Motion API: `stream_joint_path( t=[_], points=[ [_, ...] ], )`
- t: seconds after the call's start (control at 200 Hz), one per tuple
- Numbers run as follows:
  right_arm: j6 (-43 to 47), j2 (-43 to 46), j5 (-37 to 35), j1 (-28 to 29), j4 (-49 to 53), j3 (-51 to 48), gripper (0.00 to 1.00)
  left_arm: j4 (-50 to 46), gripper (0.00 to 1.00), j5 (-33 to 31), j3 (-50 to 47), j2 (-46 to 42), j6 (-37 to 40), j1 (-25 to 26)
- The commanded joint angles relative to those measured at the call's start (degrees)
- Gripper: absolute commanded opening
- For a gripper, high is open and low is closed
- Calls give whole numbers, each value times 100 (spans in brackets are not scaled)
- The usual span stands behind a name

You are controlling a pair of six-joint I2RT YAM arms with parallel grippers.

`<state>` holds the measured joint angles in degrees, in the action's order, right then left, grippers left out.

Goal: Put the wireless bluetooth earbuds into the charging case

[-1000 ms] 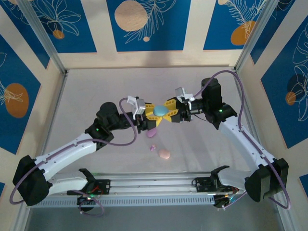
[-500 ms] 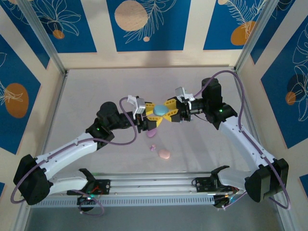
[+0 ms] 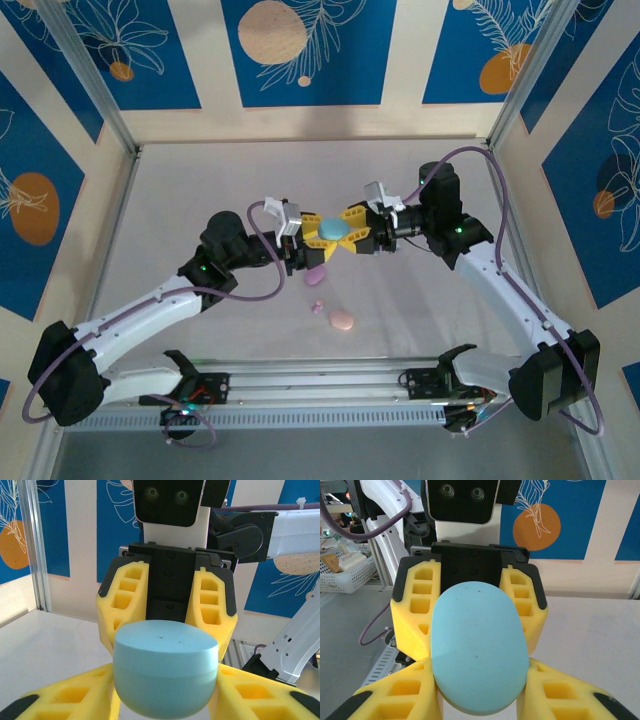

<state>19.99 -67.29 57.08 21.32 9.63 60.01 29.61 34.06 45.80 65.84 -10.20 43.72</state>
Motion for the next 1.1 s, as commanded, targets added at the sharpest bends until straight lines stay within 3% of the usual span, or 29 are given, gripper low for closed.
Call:
stream_joint_path(
  t=[0.0, 0.12, 0.27, 0.505, 0.78, 1.095],
  points=[
    [181, 31, -160, 25, 206, 38, 32, 358, 50, 149, 153, -94, 60, 6],
    [181, 31, -134, 30, 198, 40, 32, 340, 52, 136, 148, -89, 91, 8],
    [133, 40, -130, 30, 137, 11, 32, 306, 45, 179, 184, -31, 46, 17],
    [207, 57, -199, 30, 215, -3, 32, 581, 54, -62, 52, -115, 67, 20],
    [113, 66, -160, 30, 120, -8, 32, 323, 47, 48, 134, -84, 113, 23],
    [-143, 137, -76, -5, -141, -77, 32, -13, 52, 158, 262, -1, 217, 62]
  ],
)
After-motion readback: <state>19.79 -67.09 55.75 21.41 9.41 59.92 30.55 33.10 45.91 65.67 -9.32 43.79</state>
